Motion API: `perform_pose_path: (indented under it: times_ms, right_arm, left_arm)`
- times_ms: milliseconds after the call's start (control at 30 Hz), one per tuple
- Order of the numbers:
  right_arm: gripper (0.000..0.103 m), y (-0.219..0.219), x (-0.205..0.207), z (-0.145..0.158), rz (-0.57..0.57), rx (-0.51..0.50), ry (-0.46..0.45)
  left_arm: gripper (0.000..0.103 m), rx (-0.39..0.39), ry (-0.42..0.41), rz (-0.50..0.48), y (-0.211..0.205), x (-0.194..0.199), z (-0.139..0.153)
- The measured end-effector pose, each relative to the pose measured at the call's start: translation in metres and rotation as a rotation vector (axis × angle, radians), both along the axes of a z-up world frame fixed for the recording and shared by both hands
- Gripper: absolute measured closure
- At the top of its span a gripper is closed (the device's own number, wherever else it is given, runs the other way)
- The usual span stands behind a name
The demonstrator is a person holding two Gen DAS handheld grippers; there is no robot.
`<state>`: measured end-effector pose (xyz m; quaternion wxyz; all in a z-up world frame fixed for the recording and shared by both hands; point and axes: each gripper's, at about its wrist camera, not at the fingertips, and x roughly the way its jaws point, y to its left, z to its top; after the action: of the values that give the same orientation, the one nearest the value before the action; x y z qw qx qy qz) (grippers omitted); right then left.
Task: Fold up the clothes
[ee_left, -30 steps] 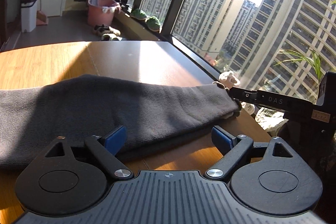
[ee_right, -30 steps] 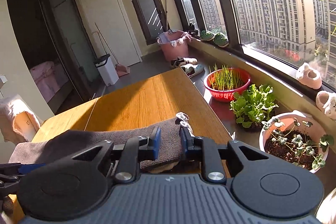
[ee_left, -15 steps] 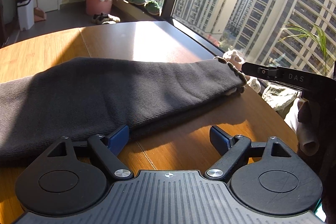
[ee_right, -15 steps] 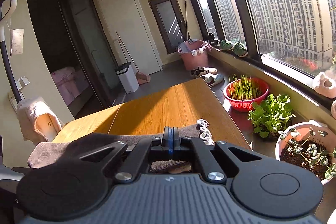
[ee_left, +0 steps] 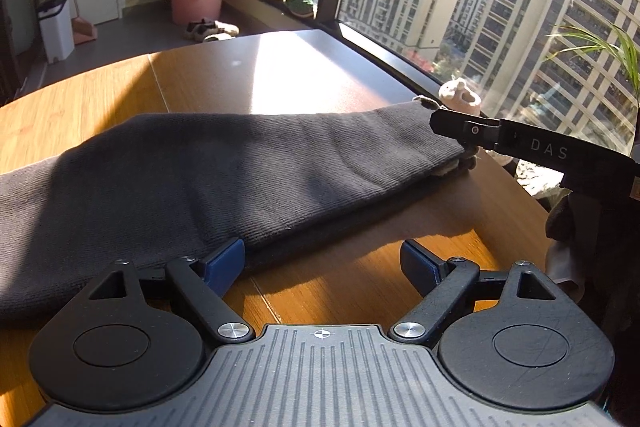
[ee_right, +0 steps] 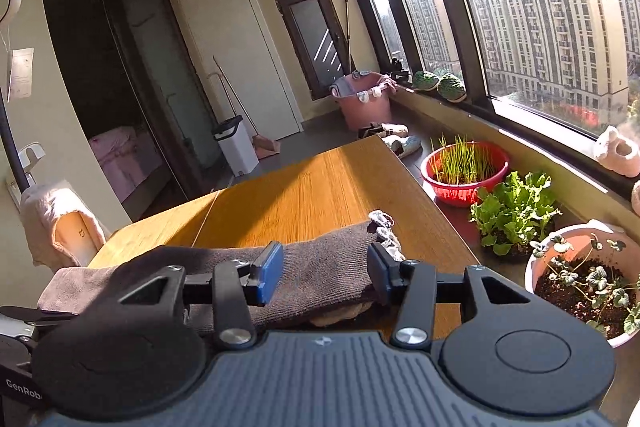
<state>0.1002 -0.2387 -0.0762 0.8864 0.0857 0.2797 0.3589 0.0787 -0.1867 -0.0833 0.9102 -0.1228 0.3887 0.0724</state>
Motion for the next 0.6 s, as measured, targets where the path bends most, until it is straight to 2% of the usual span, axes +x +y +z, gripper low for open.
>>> perform_pose_path:
  times_ms: [33,67,100,200,300,433,500,600]
  right_arm:
    - [0.070,0.001,0.001,-0.002,0.013,0.006,0.011]
    - [0.092,0.001,0.002,-0.003,0.030,0.016,0.019]
    - [0.099,0.001,0.003,-0.003,0.048,0.028,0.029]
    - [0.103,-0.003,0.000,0.000,0.071,0.067,0.024]
    - [0.103,-0.009,-0.005,0.007,0.066,0.090,0.006]
    - [0.103,-0.009,0.004,-0.001,0.038,0.002,0.070]
    - [0.103,-0.014,0.008,-0.007,0.010,-0.030,0.105]
    - [0.100,-0.022,0.008,0.000,-0.050,-0.036,0.106]
  left_arm:
    - [0.012,0.004,0.004,-0.002,-0.001,0.001,0.000]
    - [0.012,0.007,0.008,-0.003,-0.001,0.001,0.000]
    - [0.011,0.010,0.013,-0.005,-0.002,0.003,0.000]
    - [0.012,0.009,0.007,-0.012,-0.002,0.006,0.005]
    - [0.012,-0.018,-0.063,-0.034,-0.003,0.003,0.019]
    - [0.011,-0.070,-0.136,-0.073,-0.001,0.001,0.028]
    - [0.011,-0.105,-0.121,-0.063,0.003,0.004,0.021]
    - [0.011,-0.170,-0.069,-0.031,0.012,0.005,0.003]
